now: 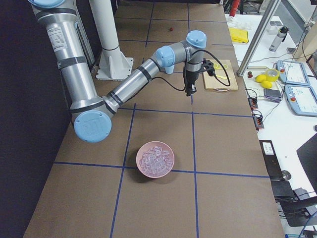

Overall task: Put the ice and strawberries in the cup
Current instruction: 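Move the right gripper holding an ice cube over the blue cup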

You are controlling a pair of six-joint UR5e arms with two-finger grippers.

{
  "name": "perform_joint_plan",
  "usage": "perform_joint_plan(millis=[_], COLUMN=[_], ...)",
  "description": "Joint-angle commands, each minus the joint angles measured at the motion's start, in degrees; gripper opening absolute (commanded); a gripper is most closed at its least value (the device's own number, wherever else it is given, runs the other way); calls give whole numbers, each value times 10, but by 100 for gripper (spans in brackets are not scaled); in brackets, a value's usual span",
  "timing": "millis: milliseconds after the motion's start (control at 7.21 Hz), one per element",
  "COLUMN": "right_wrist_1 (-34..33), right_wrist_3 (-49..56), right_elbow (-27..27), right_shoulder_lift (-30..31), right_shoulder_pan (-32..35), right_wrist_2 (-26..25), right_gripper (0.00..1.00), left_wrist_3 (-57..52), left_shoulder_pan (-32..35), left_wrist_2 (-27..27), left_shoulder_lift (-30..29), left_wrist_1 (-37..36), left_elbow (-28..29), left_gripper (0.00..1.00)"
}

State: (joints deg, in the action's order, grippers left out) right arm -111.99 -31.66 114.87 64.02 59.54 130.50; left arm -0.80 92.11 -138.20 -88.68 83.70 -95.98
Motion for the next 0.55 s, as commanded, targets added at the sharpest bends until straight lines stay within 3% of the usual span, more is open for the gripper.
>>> perform_joint_plan(millis=[0, 277, 416], right_wrist_1=[3, 5, 38], right_wrist_3=[-139, -228, -266], right_elbow=[-11, -53, -79], right_shoulder_lift=[-67, -133, -151], right_shoulder_pan=[-96, -166, -199], right_wrist_2=[-46, -93, -115], right_gripper=[0, 0, 0], left_wrist_3=[2, 4, 4], left_shoulder_pan=[0, -1, -1], left_wrist_2=[0, 0, 0], left_shoulder_lift=[-2, -2, -2], left_wrist_1=[0, 0, 0], left_elbow=[0, -1, 0], left_gripper=[100, 100, 100])
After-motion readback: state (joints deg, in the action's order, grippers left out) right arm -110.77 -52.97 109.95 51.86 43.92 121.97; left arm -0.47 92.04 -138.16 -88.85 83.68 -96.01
